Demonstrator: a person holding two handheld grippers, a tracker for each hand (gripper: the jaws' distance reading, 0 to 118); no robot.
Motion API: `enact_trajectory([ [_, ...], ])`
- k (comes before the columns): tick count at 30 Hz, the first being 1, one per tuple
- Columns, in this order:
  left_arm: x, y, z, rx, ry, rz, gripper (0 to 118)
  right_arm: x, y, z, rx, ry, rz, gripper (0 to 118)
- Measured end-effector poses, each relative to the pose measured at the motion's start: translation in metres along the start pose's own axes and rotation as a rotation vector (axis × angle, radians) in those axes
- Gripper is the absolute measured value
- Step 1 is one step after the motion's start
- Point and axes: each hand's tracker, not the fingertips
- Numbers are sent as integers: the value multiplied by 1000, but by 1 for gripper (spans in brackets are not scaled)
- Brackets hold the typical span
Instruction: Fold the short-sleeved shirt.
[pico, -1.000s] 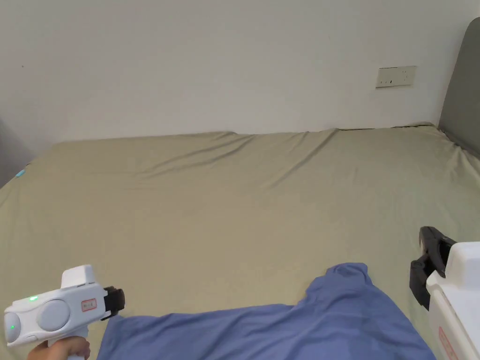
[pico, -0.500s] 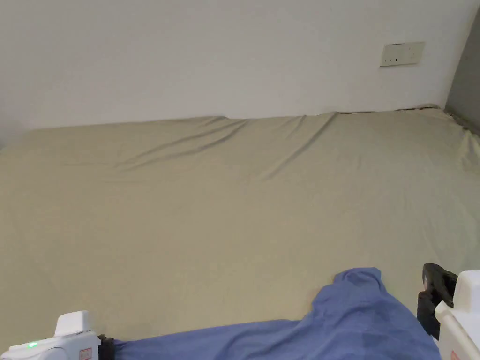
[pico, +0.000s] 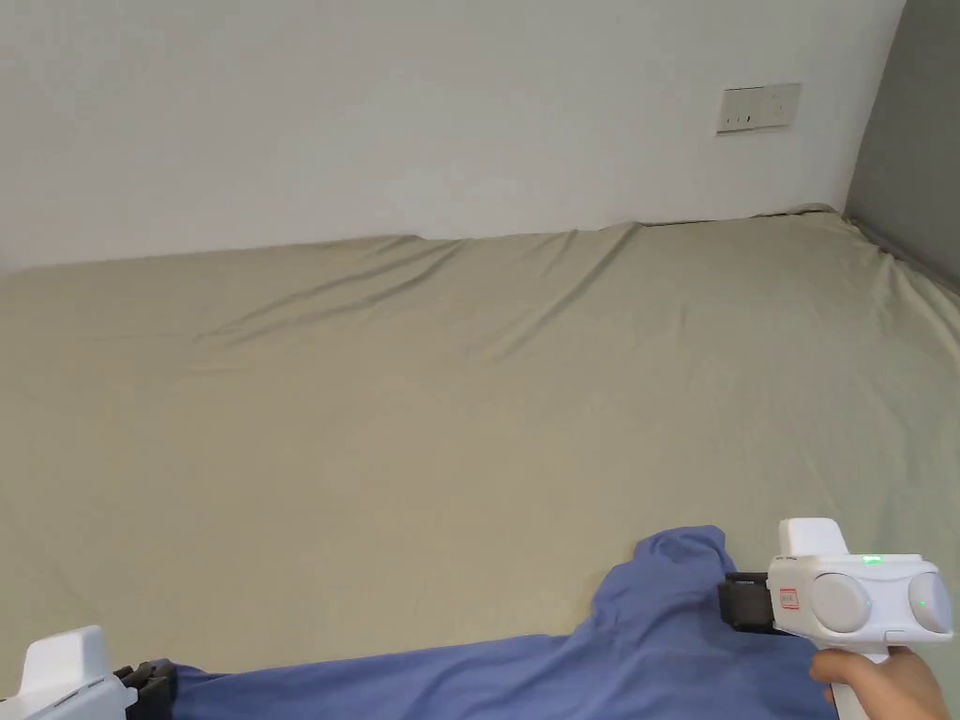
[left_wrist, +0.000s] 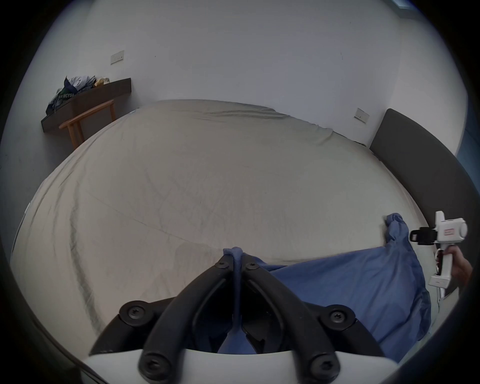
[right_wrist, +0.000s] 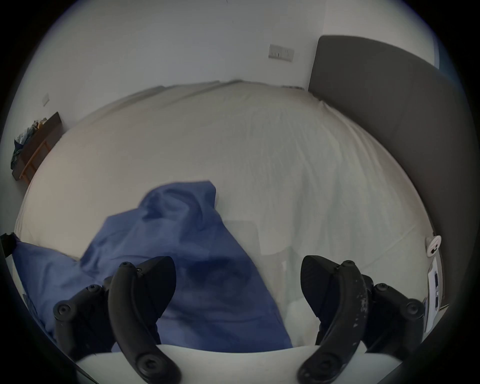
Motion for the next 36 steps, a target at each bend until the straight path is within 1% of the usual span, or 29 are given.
enact_trajectory([
  [3, 3, 3, 8, 5, -11, 4, 5, -4, -3, -22, -36, 17, 1, 85],
  [4, 2, 4, 9, 8, -13, 8, 5, -11, -6, -23, -61, 24, 22, 81],
  [5, 1, 4, 10, 7, -15, 14, 5, -15, -10, -25, -66, 35, 37, 63],
  [6, 1, 4, 14, 8, -15, 14, 5, -19, -14, -18, -6, -4, 54, 61],
  [7, 1, 4, 15, 8, -12, 15, 5, -23, -15, -12, 8, -4, 67, 52],
  [8, 0, 3, 17, 8, -11, 15, 5, -26, -16, -11, -14, 26, 84, 21],
  [9, 0, 3, 18, 6, -9, 15, 5, -29, -18, -8, -20, 46, 127, 4],
  [10, 2, -1, 24, 7, -2, 17, 5, -31, -21, -3, -10, 35, 145, 4],
  [11, 3, -2, 28, 10, 5, 21, 5, -33, -25, 5, 5, 19, 147, 4],
  [12, 2, -4, 32, 13, 9, 25, 5, -34, -25, 13, 35, 28, 158, 4],
  [13, 2, -5, 38, 19, 15, 34, 5, -32, -27, 26, 75, 33, 145, 4],
  [15, 0, -8, 50, 28, 19, 44, 5, -24, -32, 55, 126, 72, 119, 4],
  [17, -2, -11, 65, 38, 24, 52, 5, -23, -38, 97, 168, 112, 123, 4],
  [20, -7, -18, 98, 59, 37, 67, 5, -11, -50, 155, 239, 154, 101, 4],
  [21, -9, -21, 107, 66, 41, 76, 5, -5, -57, 171, 264, 169, 82, 4],
  [26, -30, -42, 146, 88, 44, 110, 5, 21, -101, 242, 297, 250, 30, 4],
  [28, -41, -54, 155, 85, 43, 120, 5, 25, -123, 263, 294, 270, 17, 4],
  [30, -51, -68, 159, 71, 36, 129, 5, 27, -148, 273, 280, 297, -2, 4],
  [34, -52, -108, 169, 26, 64, 113, 5, 29, -195, 273, 248, 284, -14, 4],
  [36, -55, -129, 170, 0, 68, 140, 5, 31, -217, 265, 211, 269, -28, 4],
])
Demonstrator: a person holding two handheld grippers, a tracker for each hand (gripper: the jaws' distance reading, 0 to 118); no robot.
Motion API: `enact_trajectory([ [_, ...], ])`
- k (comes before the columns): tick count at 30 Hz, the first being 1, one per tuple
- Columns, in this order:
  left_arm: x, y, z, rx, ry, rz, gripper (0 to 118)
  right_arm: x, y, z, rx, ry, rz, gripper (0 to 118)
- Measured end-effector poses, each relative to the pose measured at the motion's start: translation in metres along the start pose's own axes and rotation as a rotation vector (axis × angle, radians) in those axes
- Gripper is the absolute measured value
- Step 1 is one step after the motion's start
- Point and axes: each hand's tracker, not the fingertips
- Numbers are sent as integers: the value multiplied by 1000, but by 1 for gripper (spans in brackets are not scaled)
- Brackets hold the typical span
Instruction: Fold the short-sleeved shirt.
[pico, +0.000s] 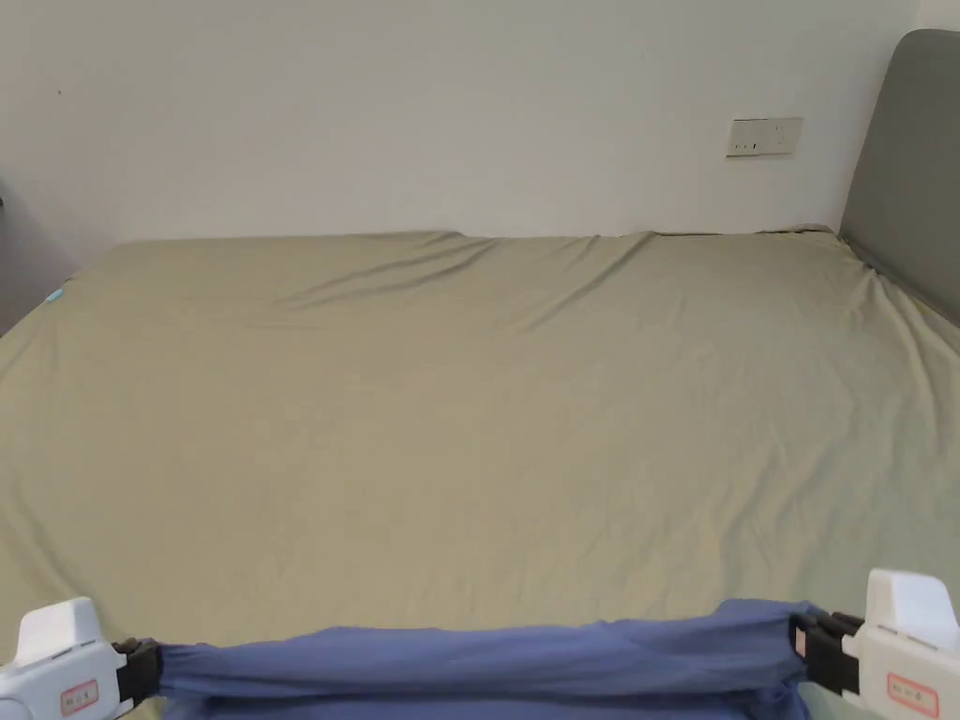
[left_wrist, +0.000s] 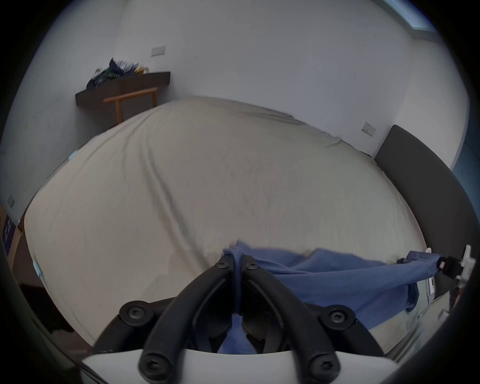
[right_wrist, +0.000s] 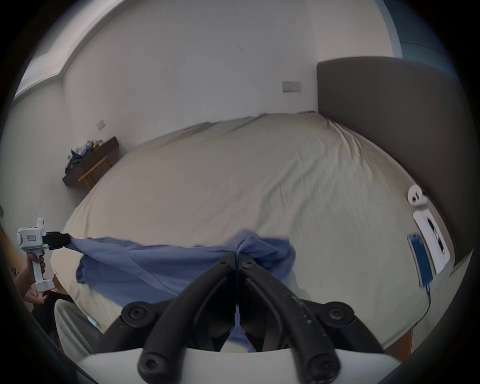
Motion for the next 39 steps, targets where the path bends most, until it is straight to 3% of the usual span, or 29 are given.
enact_trajectory([
  [8, -8, -60, -11, -118, 45, 19, 5, 11, -67, -23, -133, -80, -92, 4],
  [13, -5, -73, -11, -166, 67, 4, 5, 12, -74, -33, -162, -112, -136, 4],
  [14, -8, -73, -16, -162, 68, 11, 10, 9, -71, -28, -151, -116, -135, 13],
  [15, -8, -71, -15, -150, 69, 26, 22, 5, -65, -23, -131, -117, -137, 27],
  [16, -6, -67, -10, -132, 71, 48, 45, 3, -59, -18, -114, -119, -125, 48],
  [17, -4, -61, -4, -103, 55, 75, 83, -1, -49, -10, -73, -129, -100, 73],
  [18, 0, -58, 4, -74, 28, 97, 107, -7, -40, -3, -31, -133, -77, 84],
  [19, 4, -51, 11, -39, -2, 107, 118, -13, -29, 5, 21, -125, -51, 93],
  [20, 10, -42, 19, 7, -18, 110, 118, -18, -18, 14, 76, -121, -29, 98],
  [24, 45, 3, 68, 212, -69, 43, 116, -51, 28, 54, 300, -101, 50, 98],
  [30, 110, 45, 130, 588, -112, -164, 116, -99, 73, 101, 582, -105, 88, 99],
  [35, 152, 53, 161, 770, -24, -210, 113, -131, 81, 123, 713, -178, 160, 98],
  [37, 160, 51, 167, 840, -39, -237, 100, -136, 79, 128, 749, -176, 161, 93],
  [39, 167, 49, 165, 848, -31, -268, 65, -137, 79, 129, 750, -180, 162, 81],
])
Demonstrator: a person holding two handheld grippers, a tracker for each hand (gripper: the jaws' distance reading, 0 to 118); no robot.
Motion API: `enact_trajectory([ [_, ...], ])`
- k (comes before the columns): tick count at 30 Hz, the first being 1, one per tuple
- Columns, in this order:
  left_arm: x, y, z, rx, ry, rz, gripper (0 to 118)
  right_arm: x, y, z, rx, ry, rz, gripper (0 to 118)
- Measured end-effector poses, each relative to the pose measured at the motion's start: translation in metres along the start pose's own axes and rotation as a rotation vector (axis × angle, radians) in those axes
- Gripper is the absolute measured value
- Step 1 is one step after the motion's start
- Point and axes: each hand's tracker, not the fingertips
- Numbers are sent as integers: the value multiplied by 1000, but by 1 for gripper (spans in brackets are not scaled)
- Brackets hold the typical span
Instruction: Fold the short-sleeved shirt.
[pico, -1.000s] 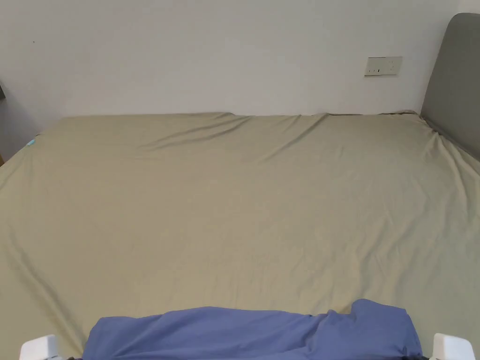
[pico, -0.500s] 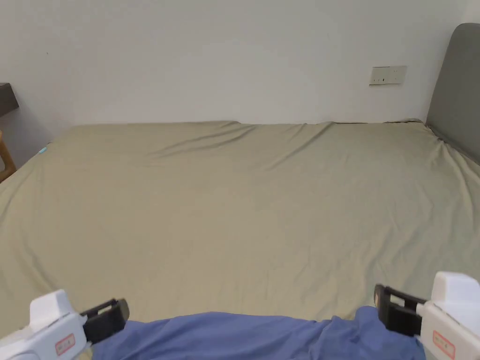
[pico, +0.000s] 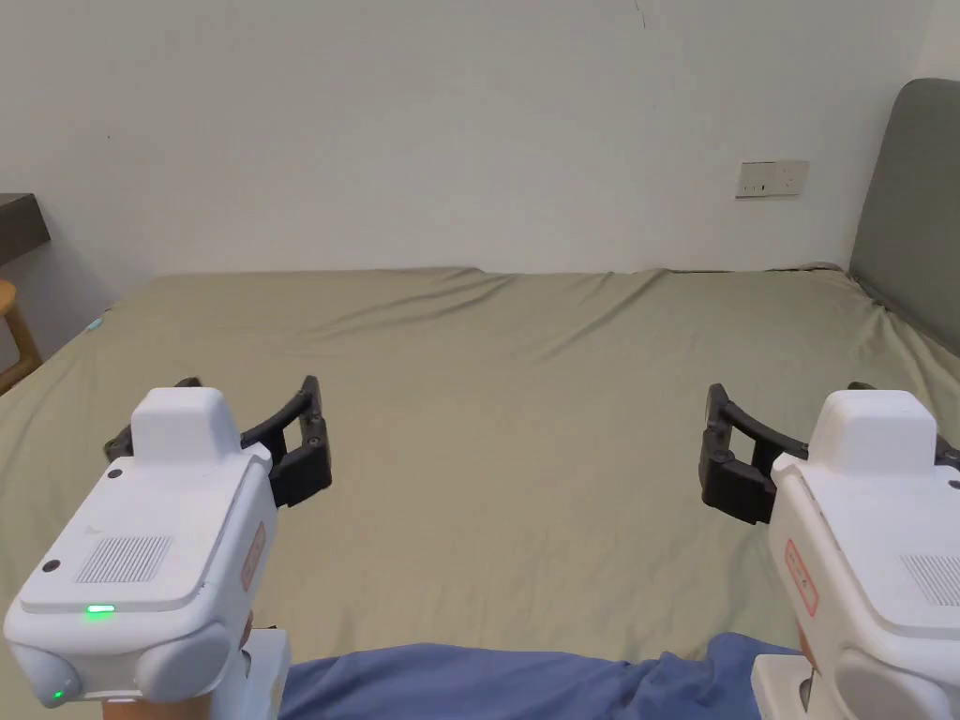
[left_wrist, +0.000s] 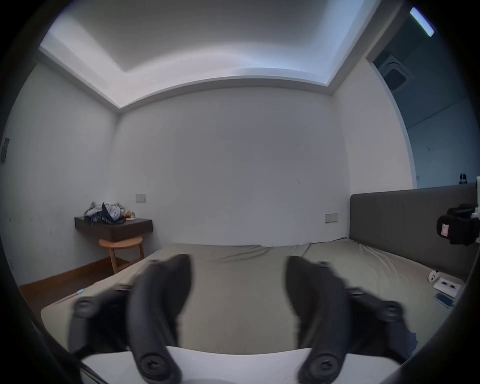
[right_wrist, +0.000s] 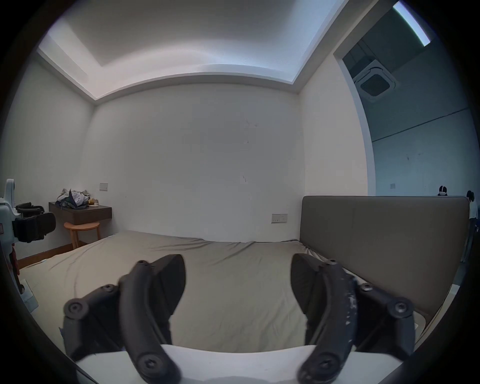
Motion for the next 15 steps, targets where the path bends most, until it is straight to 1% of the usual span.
enact_trajectory([
  [1, 2, 0, -1, -3, 1, 0, 45, 0, 1, 1, -2, -3, 1, 71],
  [2, 3, 0, -3, -10, -5, -4, 17, 1, 1, 2, 2, -6, 3, 43],
  [3, 7, 2, 2, -18, -25, 1, 1, 1, 0, 4, 12, -12, 3, 14],
  [4, 8, 1, 2, -22, -57, 19, 0, 1, 0, 4, 17, -27, 9, 1],
  [6, 6, 0, 2, -43, -86, 52, 0, 5, 0, 3, 19, -26, 13, 1],
  [7, -2, -5, -9, -45, -84, 48, 0, 7, 0, 3, 15, -10, 20, 1],
  [9, -3, -10, -13, -48, -75, 37, 0, 7, 0, 3, 13, -25, 19, 1],
  [15, -2, -9, -12, -67, -84, 25, 0, 8, -1, 1, 19, -20, 37, 1],
])
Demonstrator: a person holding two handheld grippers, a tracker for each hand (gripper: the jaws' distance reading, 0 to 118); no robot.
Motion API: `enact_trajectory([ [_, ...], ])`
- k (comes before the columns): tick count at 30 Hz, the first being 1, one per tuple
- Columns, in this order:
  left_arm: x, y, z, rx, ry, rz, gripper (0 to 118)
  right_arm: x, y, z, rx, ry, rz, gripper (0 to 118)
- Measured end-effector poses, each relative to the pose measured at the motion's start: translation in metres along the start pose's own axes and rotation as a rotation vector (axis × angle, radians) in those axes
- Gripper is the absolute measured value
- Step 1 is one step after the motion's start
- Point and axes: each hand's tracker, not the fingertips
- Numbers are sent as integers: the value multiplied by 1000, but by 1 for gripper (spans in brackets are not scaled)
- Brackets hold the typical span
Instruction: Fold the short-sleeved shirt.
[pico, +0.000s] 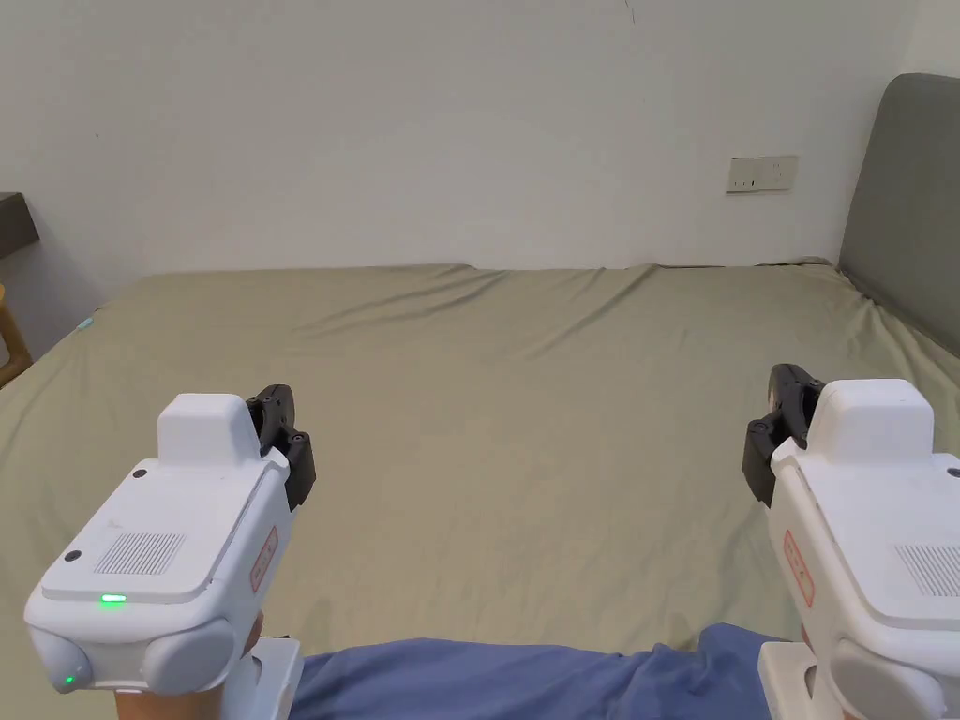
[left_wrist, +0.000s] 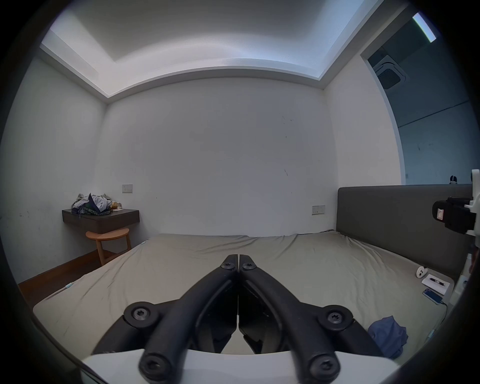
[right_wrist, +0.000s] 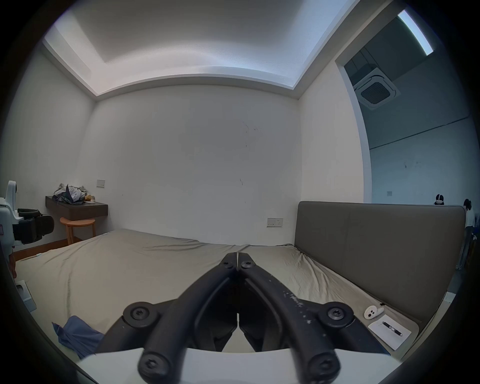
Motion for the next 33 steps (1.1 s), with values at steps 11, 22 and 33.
enact_trajectory([
  [11, -42, -20, -13, -282, -157, 210, 0, -12, 1, -4, -21, 14, 32, 1],
  [22, -198, -145, -30, -728, -253, 646, 1, -33, -11, -24, -79, 41, 61, 1],
  [33, -237, -247, -37, -941, -183, 792, 99, -47, -34, -53, -153, 43, 135, 1],
])
